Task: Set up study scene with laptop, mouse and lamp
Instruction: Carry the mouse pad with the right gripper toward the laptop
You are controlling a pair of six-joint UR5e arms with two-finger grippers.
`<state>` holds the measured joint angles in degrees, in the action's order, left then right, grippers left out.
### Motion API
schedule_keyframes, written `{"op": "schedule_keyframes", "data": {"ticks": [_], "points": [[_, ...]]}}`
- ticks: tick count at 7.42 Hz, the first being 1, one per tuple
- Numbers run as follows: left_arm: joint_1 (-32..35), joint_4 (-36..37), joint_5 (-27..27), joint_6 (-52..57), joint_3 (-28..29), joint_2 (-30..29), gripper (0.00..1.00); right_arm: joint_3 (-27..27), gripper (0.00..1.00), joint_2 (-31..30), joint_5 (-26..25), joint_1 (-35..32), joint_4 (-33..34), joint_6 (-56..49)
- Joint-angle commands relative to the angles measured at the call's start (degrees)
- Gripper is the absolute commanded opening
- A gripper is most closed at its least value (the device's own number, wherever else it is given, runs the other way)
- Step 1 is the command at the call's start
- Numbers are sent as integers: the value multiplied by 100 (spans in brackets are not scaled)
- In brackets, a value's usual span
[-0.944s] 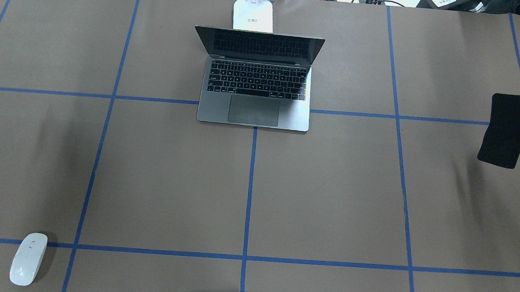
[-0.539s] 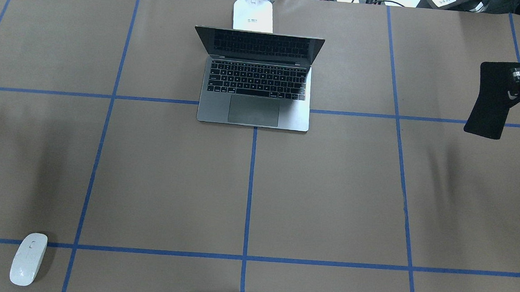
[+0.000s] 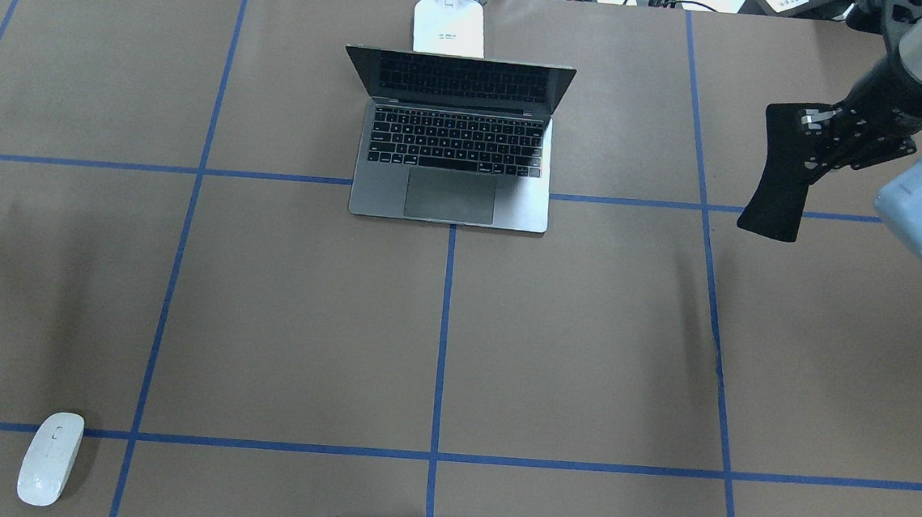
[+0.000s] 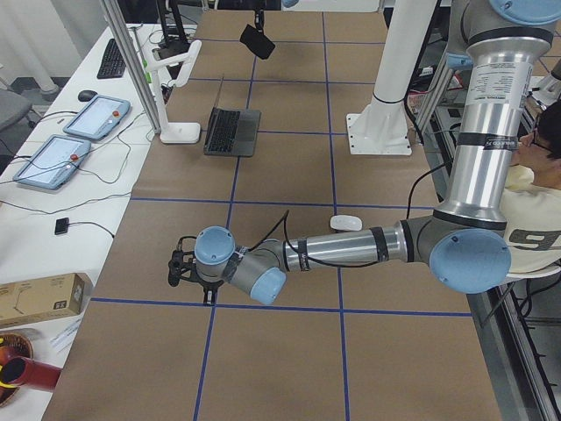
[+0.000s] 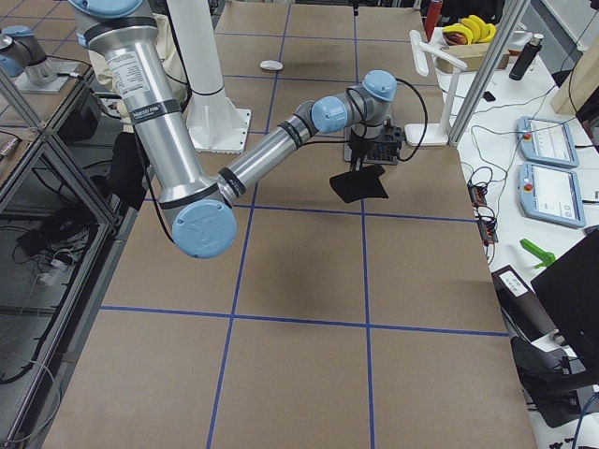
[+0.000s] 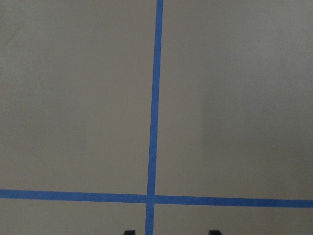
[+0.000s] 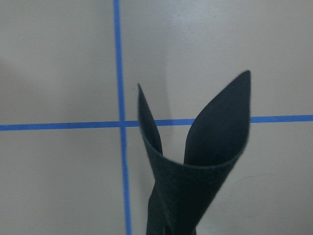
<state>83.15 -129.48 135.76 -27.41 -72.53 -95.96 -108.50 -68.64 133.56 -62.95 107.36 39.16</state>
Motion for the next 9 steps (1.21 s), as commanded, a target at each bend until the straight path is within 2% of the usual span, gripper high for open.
{"op": "schedule_keyframes", "data": {"ticks": [1, 5, 7, 9], "points": [[0, -16, 3, 8, -24, 77, 59, -110, 0, 306, -84, 474, 13, 755], [0, -16, 3, 8, -24, 77, 59, -101, 0, 676, -146, 731, 4, 1278], [-9, -7, 3, 8, -24, 77, 59, 30, 0, 843, -514, 993, -13, 1287], [-9, -7, 3, 8, -15, 77, 59, 127, 0, 870, -559, 1030, -22, 1287]]}}
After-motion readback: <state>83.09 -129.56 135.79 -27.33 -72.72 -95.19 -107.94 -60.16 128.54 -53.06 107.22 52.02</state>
